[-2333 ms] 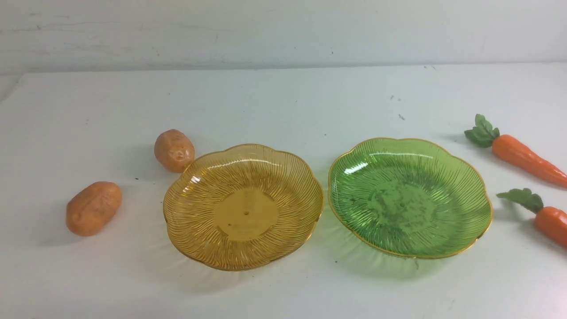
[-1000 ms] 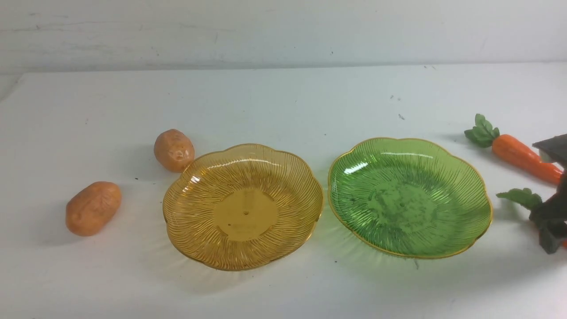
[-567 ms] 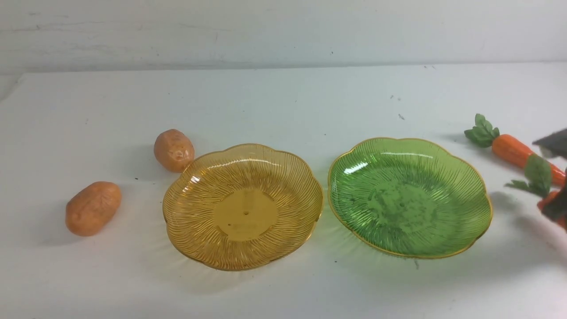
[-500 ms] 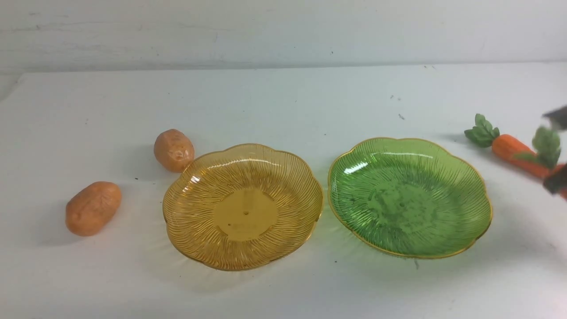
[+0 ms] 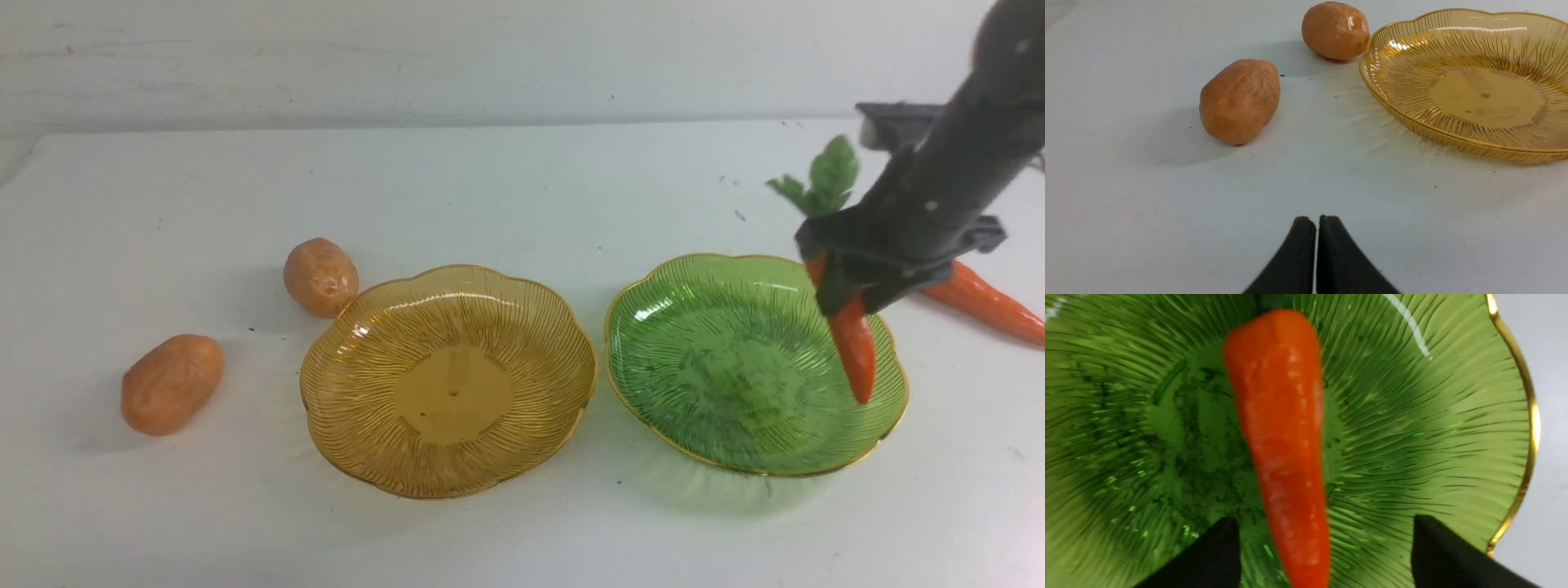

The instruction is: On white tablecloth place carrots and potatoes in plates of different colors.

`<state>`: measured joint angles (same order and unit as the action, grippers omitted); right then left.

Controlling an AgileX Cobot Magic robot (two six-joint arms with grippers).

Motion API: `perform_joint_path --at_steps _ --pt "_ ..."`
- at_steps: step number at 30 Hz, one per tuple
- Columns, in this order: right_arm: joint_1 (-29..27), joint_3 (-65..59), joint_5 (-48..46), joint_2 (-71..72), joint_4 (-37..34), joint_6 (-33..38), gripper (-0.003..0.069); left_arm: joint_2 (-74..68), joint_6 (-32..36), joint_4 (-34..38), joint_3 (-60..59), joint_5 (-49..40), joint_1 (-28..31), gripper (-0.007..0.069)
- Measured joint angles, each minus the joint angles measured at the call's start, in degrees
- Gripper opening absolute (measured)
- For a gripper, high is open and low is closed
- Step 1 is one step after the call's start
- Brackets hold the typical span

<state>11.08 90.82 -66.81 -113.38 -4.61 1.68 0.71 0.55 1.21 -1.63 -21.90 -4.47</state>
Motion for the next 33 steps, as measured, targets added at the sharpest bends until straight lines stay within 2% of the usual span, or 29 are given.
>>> perform_joint_path --at_steps 2,4,5,10,12,14,16,18,21,24,29,33 --pt "0.03 0.25 0.15 -0.18 3.89 -0.29 0.0590 0.00 0.00 0.00 0.00 0.00 0.00 -0.0003" --pt "-1.00 1.50 -0.84 -0.26 7.32 -1.05 0.0601 0.00 0.00 0.00 0.00 0.00 0.00 -0.0003" --pt "-1.97 2.17 -1.29 -0.33 8.43 -1.18 0.0573 0.00 0.00 0.00 0.00 0.00 0.00 -0.0003" --pt "-8.51 5.74 0.01 -1.93 13.50 1.64 0.0226 0.00 0.00 0.00 0.00 0.00 0.00 -0.0003" --pt "-10.29 6.76 0.81 -3.02 14.33 4.39 0.0122 0.00 0.00 0.00 0.00 0.00 0.00 -0.0003" --pt "-11.52 7.56 1.54 -4.32 14.85 7.61 0.0038 0.00 0.00 0.00 0.00 0.00 0.00 -0.0003" --pt "-12.10 7.83 2.45 -6.02 14.90 9.50 0.0011 0.00 0.00 0.00 0.00 0.00 0.00 -0.0003" --pt "-12.10 7.83 4.68 -7.85 14.96 10.68 0.0043 0.00 0.00 0.00 0.00 0.00 0.00 -0.0003" --pt "-12.10 7.83 7.86 -9.51 16.06 11.48 0.0137 0.00 0.00 0.00 0.00 0.00 0.00 -0.0003" --pt "-12.10 7.89 10.65 -10.24 18.17 11.73 0.0272 0.00 0.00 0.00 0.00 0.00 0.00 -0.0003" --pt "-12.10 8.14 14.12 -10.38 19.30 11.84 0.0450 0.00 0.00 0.00 0.00 0.00 0.00 -0.0003" --pt "-12.10 8.40 16.69 -10.75 20.14 11.96 0.0542 0.00 0.00 0.00 0.00 0.00 0.00 -0.0003"
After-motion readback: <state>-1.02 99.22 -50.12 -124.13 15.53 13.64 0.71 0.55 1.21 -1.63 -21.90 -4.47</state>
